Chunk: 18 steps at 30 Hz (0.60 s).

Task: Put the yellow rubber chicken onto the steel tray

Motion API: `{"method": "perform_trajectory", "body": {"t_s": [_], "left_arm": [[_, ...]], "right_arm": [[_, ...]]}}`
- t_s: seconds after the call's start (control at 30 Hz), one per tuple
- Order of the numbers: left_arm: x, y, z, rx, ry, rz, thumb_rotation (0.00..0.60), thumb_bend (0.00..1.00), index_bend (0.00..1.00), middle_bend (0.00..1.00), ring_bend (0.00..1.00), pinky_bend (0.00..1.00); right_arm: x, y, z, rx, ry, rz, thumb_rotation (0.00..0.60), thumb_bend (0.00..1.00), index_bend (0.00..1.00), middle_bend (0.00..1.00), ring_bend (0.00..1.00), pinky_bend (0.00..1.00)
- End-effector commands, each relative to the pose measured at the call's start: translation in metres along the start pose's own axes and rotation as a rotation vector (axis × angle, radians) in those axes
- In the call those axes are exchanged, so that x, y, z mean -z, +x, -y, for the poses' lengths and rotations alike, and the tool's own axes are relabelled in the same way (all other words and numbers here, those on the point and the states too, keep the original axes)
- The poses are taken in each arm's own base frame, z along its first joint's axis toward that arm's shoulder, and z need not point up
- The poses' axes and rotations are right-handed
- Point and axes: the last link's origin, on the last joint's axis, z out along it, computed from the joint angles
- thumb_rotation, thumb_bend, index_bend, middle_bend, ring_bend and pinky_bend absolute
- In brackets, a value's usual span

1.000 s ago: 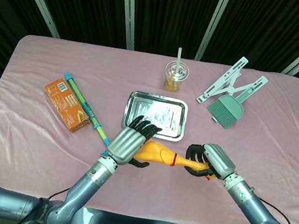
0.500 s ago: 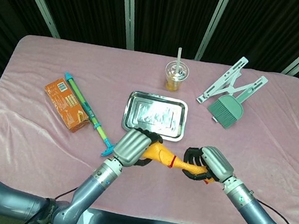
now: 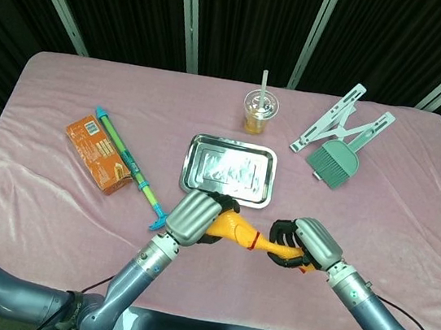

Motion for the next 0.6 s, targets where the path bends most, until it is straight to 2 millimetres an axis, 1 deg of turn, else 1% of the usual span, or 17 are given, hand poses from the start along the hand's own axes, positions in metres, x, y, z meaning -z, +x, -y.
{"method": "perform_trajectory", "body": {"t_s": [0.03,0.1,0.13,0.2,0.27,0.43,0.6], "left_arm": [[0.0015,-0.0003,0.0027,0.001,0.009,0.004,0.6,0.15,0.35,0.48,0.4,0.51],[0.0017,0.0002,0.0051,-0.012,0.018,0.003,0.6,0.09,0.23,0.36,0.3,0.45],[0.002,0.0,0.0059,-0.017,0.022,0.007,0.6,0.07,0.19,0.31,0.26,0.42],[0.0021,0.0007,0.0066,-0.021,0.029,0.014,0.6,0.06,0.14,0.26,0.23,0.4],[0.0018,0.0016,0.0074,-0.023,0.036,0.017,0.6,0.06,0.13,0.25,0.22,0.4],[0.0006,0.0012,0.0087,-0.023,0.043,0.02,0.6,0.06,0.13,0.25,0.22,0.4],[-0.0008,-0.0003,0.0093,-0.02,0.047,0.027,0.6,0.06,0.16,0.25,0.22,0.4]], "right_arm": [[-0.0003,0.0012,-0.0017,0.001,-0.007,-0.002,0.6,0.42,0.93,0.73,0.75,0.86],[-0.0008,0.0023,-0.003,0.001,-0.012,-0.004,0.6,0.42,0.93,0.73,0.75,0.86],[-0.001,0.0027,-0.0033,0.001,-0.013,-0.005,0.6,0.42,0.93,0.73,0.75,0.86],[-0.0015,0.0034,-0.0041,0.002,-0.016,-0.005,0.6,0.42,0.93,0.73,0.75,0.86],[-0.0017,0.0041,-0.0044,0.003,-0.017,-0.004,0.6,0.42,0.93,0.73,0.75,0.86],[-0.0021,0.0052,-0.0053,0.001,-0.02,-0.005,0.6,0.42,0.93,0.72,0.75,0.86],[-0.0018,0.0051,-0.0063,-0.001,-0.023,-0.003,0.6,0.42,0.93,0.73,0.75,0.86]]}}
